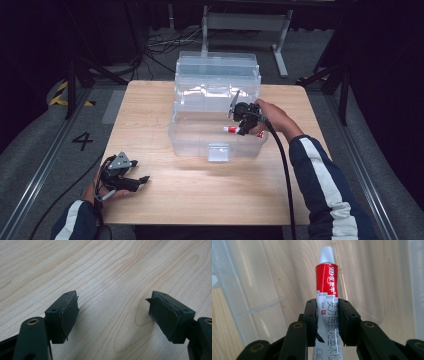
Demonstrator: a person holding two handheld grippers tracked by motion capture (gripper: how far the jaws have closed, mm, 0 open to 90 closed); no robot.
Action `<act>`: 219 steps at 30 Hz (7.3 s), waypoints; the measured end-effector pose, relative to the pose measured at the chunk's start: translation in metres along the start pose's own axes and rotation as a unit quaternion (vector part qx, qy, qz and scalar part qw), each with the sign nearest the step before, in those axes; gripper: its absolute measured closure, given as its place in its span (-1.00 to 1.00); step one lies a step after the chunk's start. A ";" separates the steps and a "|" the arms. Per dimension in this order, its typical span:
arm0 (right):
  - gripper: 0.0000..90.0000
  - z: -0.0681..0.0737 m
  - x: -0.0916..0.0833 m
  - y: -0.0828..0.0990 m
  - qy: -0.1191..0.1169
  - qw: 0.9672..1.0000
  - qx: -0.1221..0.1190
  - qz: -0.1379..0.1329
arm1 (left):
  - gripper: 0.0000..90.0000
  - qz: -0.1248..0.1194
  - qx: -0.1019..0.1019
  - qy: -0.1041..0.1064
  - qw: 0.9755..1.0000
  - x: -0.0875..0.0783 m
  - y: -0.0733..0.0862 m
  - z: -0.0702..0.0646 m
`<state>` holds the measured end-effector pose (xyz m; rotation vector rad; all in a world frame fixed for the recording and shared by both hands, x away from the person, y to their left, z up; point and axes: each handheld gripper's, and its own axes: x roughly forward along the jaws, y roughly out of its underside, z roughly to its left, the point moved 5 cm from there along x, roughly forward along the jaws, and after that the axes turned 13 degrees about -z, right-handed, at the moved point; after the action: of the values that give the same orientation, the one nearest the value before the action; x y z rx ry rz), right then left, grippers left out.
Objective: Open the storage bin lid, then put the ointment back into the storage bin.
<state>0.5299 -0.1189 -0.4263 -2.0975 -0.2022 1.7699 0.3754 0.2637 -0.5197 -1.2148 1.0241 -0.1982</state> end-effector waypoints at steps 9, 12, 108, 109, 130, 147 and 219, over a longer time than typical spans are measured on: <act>0.57 0.005 0.009 0.001 -0.019 1.000 -0.007 0.003 | -0.48 0.000 0.001 0.000 1.000 0.000 0.000 0.000; 0.57 0.006 0.010 0.001 -0.021 1.000 -0.004 0.004 | -0.48 0.000 0.001 0.000 1.000 0.000 0.000 0.000; 0.19 -0.095 -0.086 -0.012 0.180 0.939 0.108 -0.272 | 0.01 -0.006 0.134 0.079 0.988 0.076 -0.151 -0.047; 0.19 -0.096 -0.084 -0.013 0.178 0.940 0.109 -0.269 | 0.03 -0.004 0.131 0.084 0.988 0.078 -0.150 -0.047; 0.50 -0.098 -0.069 -0.023 0.174 0.964 0.070 -0.188 | 0.61 0.041 0.166 0.109 0.979 0.099 -0.149 -0.046; 0.74 -0.093 -0.077 -0.025 0.144 0.976 0.024 -0.165 | 0.63 0.051 0.158 0.133 0.977 0.103 -0.148 -0.044; 0.89 -0.027 -0.095 -0.030 0.140 0.972 -0.037 -0.182 | 0.50 0.036 0.141 0.111 0.983 0.100 -0.144 -0.057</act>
<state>0.5418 -0.1305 -0.3251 -2.1647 -0.5417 1.2580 0.4434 0.1064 -0.4520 -0.9091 1.1871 -0.4150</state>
